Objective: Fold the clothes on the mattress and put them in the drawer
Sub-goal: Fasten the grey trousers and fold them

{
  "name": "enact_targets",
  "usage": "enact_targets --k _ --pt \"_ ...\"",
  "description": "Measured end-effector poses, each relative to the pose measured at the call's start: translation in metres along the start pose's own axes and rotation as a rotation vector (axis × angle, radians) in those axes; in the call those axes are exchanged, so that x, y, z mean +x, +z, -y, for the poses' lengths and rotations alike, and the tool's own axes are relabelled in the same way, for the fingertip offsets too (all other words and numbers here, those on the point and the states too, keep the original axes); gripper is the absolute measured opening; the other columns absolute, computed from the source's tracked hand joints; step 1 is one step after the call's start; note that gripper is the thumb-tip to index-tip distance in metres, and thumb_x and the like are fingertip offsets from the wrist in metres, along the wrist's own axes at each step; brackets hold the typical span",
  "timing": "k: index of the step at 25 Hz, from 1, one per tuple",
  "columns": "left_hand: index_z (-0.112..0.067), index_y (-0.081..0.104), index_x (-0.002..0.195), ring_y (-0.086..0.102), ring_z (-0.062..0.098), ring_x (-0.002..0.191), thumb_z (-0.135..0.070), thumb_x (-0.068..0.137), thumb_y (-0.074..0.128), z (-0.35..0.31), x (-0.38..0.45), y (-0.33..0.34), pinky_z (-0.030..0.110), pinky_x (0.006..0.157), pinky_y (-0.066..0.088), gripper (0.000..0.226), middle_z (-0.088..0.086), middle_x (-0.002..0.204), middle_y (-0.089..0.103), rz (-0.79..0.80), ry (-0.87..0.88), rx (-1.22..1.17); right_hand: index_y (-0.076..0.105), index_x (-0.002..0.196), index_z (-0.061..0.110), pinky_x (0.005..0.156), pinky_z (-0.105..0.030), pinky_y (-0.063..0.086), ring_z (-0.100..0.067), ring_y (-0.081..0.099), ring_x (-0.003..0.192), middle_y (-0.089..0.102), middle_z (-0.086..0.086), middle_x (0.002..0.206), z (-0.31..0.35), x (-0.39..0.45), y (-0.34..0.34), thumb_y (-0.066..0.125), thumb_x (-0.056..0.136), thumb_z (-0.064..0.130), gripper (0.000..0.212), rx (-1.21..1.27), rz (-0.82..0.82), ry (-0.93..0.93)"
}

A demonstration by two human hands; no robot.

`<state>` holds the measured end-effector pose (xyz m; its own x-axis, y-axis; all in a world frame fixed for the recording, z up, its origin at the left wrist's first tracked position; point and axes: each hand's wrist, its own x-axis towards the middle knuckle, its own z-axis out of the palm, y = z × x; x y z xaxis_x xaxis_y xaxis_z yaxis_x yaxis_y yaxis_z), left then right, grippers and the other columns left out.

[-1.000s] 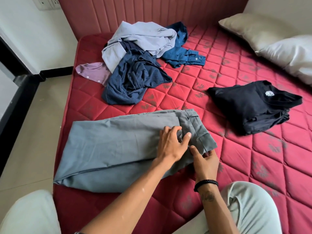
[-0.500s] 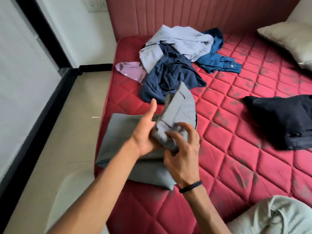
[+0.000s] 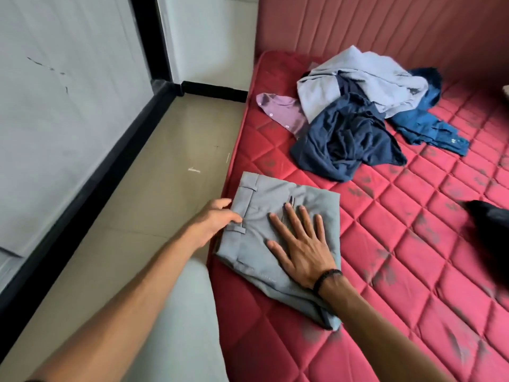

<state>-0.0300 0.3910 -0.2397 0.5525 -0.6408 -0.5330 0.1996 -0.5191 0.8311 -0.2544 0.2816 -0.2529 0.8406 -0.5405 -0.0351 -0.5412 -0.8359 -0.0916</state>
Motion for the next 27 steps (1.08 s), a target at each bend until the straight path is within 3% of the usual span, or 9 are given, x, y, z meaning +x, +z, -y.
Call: enact_targets --k 3,5,7,10,13,18,21,23,27 --pt "-0.017 0.057 0.142 0.067 0.031 0.108 -0.015 0.089 0.075 0.002 -0.007 0.0 0.033 0.092 0.052 0.056 0.014 0.121 0.071 -0.268 0.224 0.369 0.03 0.157 0.045 0.122 -0.063 0.013 -0.032 0.019 0.154 0.019 -0.002 0.17 -0.003 0.02 -0.003 0.019 0.099 0.076 0.067 -0.008 -0.064 -0.032" --pt "-0.021 0.052 0.147 0.057 0.04 0.117 -0.027 0.096 0.065 0.009 -0.033 0.014 0.045 0.096 0.048 0.053 0.016 0.131 0.063 -0.538 0.481 0.715 0.042 0.152 0.038 0.117 -0.062 0.025 -0.036 0.034 0.145 0.033 -0.008 0.163 -0.014 0.051 -0.012 0.027 0.099 0.073 0.065 -0.04 -0.159 -0.074" --pt "-0.031 0.044 0.154 0.039 0.047 0.137 -0.044 0.101 0.052 0.025 -0.065 0.044 0.056 0.106 0.041 0.055 0.015 0.156 0.043 -0.561 0.673 0.947 0.041 0.152 0.037 0.114 -0.06 0.029 -0.036 0.04 0.141 0.04 -0.007 0.158 -0.032 0.081 -0.017 0.027 0.096 0.076 0.069 -0.062 -0.126 -0.031" --pt "-0.045 0.021 0.161 0.001 0.053 0.153 -0.07 0.099 0.029 0.044 -0.083 0.066 0.064 0.119 0.019 0.067 0.015 0.171 0.004 -0.344 0.464 1.105 0.05 0.139 0.031 0.107 -0.057 0.038 -0.036 0.05 0.128 0.054 -0.008 0.138 -0.057 0.112 -0.025 0.022 0.087 0.088 0.082 -0.011 0.029 0.137" --pt "-0.059 -0.01 0.155 -0.013 0.047 0.154 -0.076 0.098 0.013 0.048 -0.061 0.044 0.068 0.121 0.006 0.064 0.008 0.172 -0.013 -0.191 0.178 1.017 0.058 0.103 0.021 0.089 -0.043 0.05 -0.036 0.06 0.11 0.064 -0.011 0.114 -0.073 0.128 -0.046 0.042 0.08 0.091 0.076 0.099 0.119 0.202" --pt "-0.056 -0.003 0.157 -0.006 0.039 0.157 -0.066 0.103 0.007 0.05 -0.038 0.028 0.073 0.118 0.012 0.056 0.005 0.173 -0.006 -0.209 0.435 1.201 0.057 0.09 0.022 0.073 -0.036 0.042 -0.027 0.056 0.087 0.059 0.0 0.093 -0.091 0.089 -0.064 0.058 0.084 0.079 0.057 0.244 0.251 0.235" --pt "-0.037 0.022 0.162 0.025 0.045 0.15 -0.065 0.1 0.038 0.027 -0.036 0.035 0.066 0.111 0.034 0.07 0.014 0.168 0.022 -0.385 0.545 1.139 0.058 0.076 0.017 0.062 -0.036 0.039 -0.026 0.059 0.077 0.061 0.001 0.077 -0.114 0.013 -0.058 0.063 0.09 0.064 0.049 0.4 0.193 0.343" --pt "-0.025 0.03 0.159 0.041 0.043 0.137 -0.063 0.092 0.059 0.021 -0.052 0.051 0.056 0.106 0.04 0.083 0.019 0.154 0.041 -0.451 0.517 0.924 0.062 0.075 0.013 0.058 -0.038 0.042 -0.021 0.059 0.068 0.063 0.001 0.069 -0.125 -0.058 -0.052 0.067 0.092 0.054 0.045 0.541 0.19 0.439" --pt "-0.016 0.035 0.155 0.048 0.042 0.132 -0.076 0.085 0.056 0.038 -0.105 0.087 0.047 0.109 0.038 0.094 0.022 0.142 0.051 -0.242 0.191 0.791 0.073 0.09 0.01 0.053 -0.025 0.05 -0.006 0.065 0.062 0.073 0.004 0.07 -0.11 -0.176 -0.055 0.082 0.082 0.043 0.035 0.919 0.427 0.556"
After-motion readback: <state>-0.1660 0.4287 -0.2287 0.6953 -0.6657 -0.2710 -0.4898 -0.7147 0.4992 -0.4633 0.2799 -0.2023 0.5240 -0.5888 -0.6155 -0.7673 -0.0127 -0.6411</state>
